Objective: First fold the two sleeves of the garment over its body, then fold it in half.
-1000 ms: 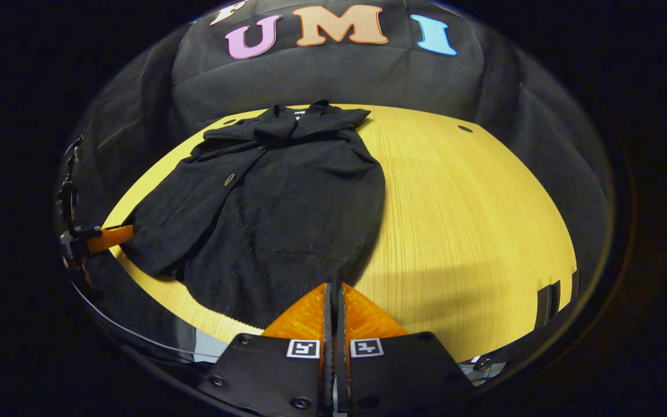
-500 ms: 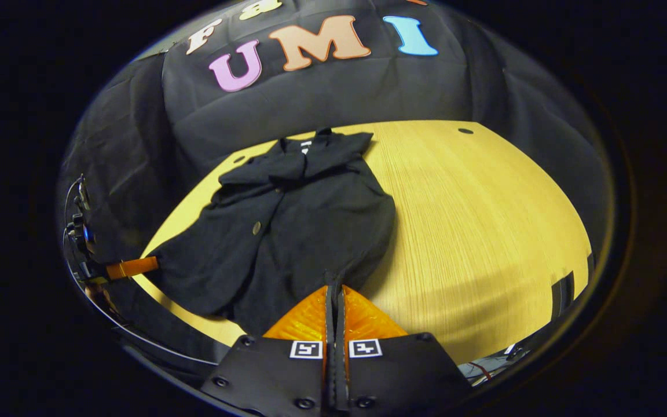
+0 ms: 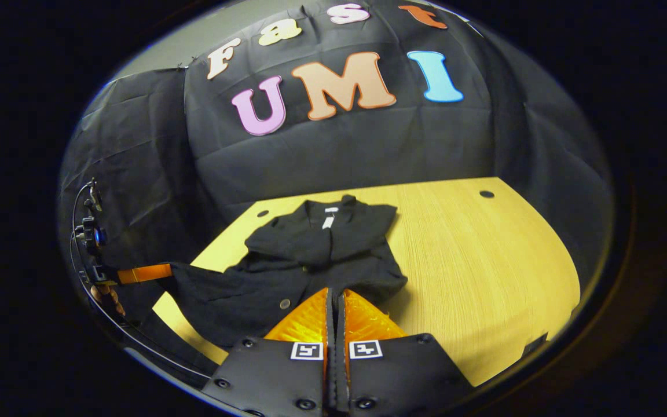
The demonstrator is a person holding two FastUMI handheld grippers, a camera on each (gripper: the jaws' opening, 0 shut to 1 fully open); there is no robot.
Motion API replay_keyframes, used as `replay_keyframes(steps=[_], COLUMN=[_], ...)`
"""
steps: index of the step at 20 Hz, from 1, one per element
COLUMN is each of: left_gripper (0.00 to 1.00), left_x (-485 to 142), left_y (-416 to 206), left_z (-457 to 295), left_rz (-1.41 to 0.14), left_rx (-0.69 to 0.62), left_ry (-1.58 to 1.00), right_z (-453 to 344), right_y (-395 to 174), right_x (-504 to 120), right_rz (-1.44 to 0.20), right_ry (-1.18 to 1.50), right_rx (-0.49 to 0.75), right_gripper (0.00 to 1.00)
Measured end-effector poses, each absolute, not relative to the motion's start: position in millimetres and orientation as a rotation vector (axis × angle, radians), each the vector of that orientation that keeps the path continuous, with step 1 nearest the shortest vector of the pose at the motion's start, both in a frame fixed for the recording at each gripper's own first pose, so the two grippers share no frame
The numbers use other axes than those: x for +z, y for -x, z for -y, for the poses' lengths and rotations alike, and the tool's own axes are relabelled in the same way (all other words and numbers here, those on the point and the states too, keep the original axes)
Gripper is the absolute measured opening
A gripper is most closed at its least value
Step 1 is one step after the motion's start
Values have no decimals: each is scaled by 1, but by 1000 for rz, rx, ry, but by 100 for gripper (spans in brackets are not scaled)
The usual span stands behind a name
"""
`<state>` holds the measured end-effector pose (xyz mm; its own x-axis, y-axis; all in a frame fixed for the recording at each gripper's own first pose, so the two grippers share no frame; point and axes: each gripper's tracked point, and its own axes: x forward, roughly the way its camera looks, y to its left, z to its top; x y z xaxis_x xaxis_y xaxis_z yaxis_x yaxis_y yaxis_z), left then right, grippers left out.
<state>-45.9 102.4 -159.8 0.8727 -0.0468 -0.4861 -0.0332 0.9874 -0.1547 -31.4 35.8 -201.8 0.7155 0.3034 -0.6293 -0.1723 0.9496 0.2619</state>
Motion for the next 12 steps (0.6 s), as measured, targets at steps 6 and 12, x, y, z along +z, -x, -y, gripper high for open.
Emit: replay_keyframes(steps=[6, 12], left_gripper=[0, 0], left_x=[-116, -104], left_y=[-21, -97], left_z=[-115, -128], left_rz=[-452, -414], left_rx=[-8, 19], left_ry=[125, 133], right_z=[-34, -12], right_y=[-55, -133], right_x=[-172, -171], right_rz=[-648, -636], right_ry=[-233, -250], right_rx=[292, 264], right_gripper=[2, 2])
